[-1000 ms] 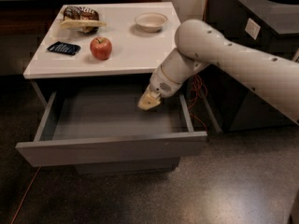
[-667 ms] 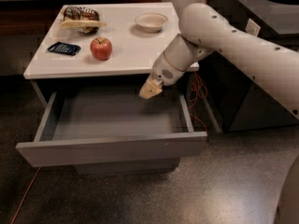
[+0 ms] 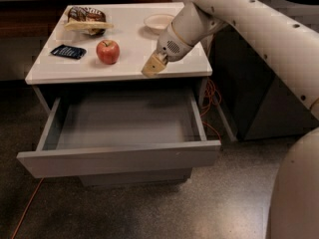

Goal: Place apple into top drawer

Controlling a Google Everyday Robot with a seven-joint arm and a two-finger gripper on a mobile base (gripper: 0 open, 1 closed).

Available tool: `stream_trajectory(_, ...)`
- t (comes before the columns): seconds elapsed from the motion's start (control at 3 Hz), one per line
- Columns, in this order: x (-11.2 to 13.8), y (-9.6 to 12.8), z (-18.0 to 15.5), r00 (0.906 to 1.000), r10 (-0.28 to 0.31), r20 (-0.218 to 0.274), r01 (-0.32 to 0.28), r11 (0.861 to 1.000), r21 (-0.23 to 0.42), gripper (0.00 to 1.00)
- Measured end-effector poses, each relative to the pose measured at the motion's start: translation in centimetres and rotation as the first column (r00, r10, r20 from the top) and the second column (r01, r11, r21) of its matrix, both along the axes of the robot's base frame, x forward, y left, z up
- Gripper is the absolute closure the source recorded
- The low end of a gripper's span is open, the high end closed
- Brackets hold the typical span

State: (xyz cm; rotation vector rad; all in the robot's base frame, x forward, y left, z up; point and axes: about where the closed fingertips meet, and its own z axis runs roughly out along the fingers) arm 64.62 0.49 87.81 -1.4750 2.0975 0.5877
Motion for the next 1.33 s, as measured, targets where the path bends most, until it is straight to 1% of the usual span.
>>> stream_trajectory(0.33, 1.1, 1.3, 1.6, 0.9987, -0.051, -0.006, 0.051, 0.999, 0.019, 0.29)
stream_trajectory(0.67, 2.8, 2.4, 2.8, 0.9915, -0.126, -0.034, 0.127, 0.991, 0.032, 0.0)
stream_trajectory(1.0, 2.8, 2.4, 2.7, 0.9915, -0.126, -0.034, 0.127, 0.991, 0.032, 0.0)
stream_trajectory(1.33, 3.6, 2.7, 2.3, 0.9876, -0.148, -0.052, 0.15, 0.988, 0.031, 0.0)
